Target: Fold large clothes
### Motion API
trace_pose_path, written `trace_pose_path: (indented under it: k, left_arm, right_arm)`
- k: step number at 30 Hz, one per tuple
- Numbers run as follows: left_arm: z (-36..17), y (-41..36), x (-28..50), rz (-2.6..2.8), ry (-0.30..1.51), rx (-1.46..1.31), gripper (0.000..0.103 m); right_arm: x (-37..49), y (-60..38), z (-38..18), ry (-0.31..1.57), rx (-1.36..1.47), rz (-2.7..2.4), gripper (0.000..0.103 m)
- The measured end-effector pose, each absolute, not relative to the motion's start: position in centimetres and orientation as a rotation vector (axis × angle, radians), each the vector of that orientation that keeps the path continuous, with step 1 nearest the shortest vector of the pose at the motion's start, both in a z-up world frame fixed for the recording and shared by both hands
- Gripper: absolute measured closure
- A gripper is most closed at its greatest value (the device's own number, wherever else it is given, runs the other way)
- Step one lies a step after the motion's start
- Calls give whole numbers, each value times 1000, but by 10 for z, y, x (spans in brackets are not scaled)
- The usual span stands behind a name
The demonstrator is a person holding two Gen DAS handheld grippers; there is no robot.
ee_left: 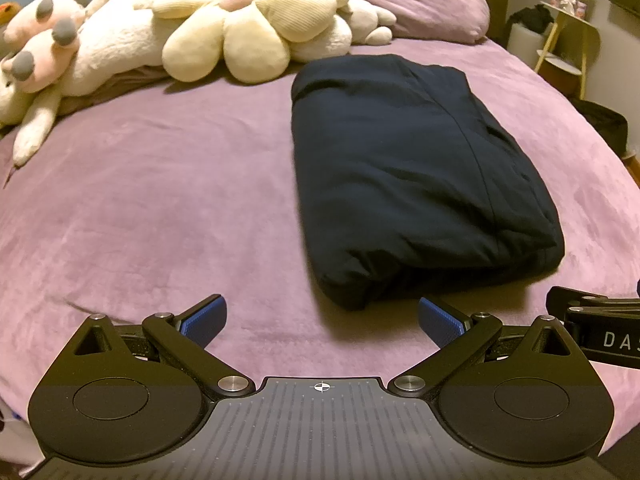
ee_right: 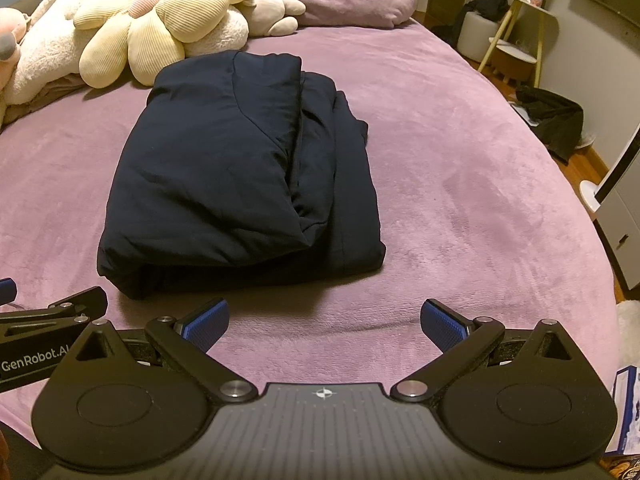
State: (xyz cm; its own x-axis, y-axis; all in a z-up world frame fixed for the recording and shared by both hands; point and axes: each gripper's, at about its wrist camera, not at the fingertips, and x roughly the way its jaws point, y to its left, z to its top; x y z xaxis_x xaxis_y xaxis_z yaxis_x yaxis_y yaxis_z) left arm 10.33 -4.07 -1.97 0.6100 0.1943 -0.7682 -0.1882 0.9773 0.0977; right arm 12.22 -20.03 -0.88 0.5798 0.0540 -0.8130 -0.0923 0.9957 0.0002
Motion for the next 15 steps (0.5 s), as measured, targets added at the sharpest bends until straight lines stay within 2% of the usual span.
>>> trace_pose_path:
  k: [15]
  left_arm:
    - [-20, -39, 103, 212, 890, -1, 0]
  right_arm:
    - [121, -201, -9, 946, -46, 79, 1]
